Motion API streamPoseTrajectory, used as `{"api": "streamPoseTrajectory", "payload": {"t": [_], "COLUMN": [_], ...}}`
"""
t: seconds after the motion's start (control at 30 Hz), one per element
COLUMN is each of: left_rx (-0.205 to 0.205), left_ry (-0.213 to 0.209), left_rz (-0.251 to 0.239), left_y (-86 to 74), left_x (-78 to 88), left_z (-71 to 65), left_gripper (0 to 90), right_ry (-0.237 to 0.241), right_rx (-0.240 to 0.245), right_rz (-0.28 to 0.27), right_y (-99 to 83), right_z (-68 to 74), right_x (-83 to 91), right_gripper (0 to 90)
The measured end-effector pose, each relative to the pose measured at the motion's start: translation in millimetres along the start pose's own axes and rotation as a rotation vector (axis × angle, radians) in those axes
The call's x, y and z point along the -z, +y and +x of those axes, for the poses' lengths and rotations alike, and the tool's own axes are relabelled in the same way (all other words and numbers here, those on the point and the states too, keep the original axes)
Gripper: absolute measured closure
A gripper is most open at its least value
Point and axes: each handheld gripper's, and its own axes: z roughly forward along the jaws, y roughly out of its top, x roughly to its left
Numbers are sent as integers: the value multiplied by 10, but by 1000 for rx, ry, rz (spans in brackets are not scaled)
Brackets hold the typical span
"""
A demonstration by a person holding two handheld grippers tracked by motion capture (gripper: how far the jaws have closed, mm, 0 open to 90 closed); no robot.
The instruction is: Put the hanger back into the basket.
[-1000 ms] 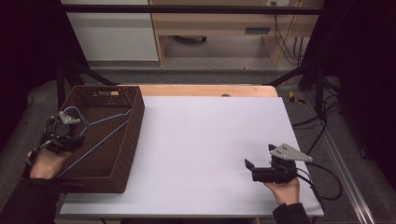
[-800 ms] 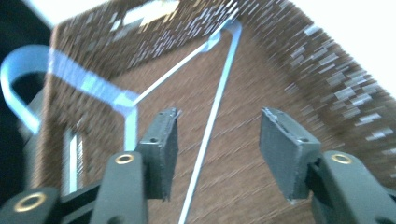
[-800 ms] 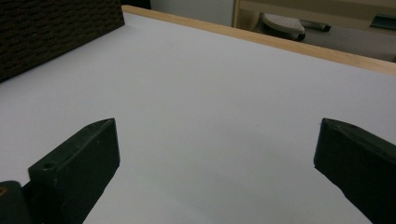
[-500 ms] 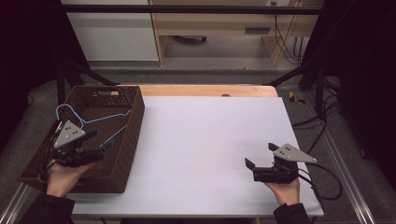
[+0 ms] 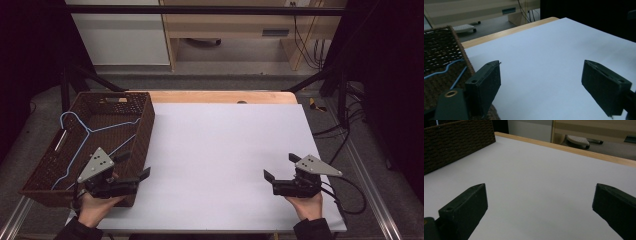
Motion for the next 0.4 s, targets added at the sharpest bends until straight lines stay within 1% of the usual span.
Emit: {"api": "streamPoseTrajectory", "payload": {"t": [0.03,0.07,0.17,0.3,0.37,0.4], "left_rx": [-2,-7,1,0,-4,-6], "left_ry": [-4,3,-7,10,21,19], "left_rz": [-1,-4,-3,7,10,12], "left_y": [-17,-34,-81,-115,-130,-137], "left_x": [-12,-23,-55,-89,-102,-108], "left_z": [-11,-19,-18,-25,-27,-23], "left_gripper": [149,145,143,140,140,140], "right_ry": [-1,0,1,8,12,11], "right_rx": [0,0,-3,1,3,0], "right_rz": [-1,-1,-9,-19,-15,-13], "right_y": [-1,-1,-2,-7,-12,-14], "right_z": [-1,-3,-1,8,16,20], "right_x": [3,8,22,23,16,17], "right_gripper": [5,5,5,5,5,5]}}
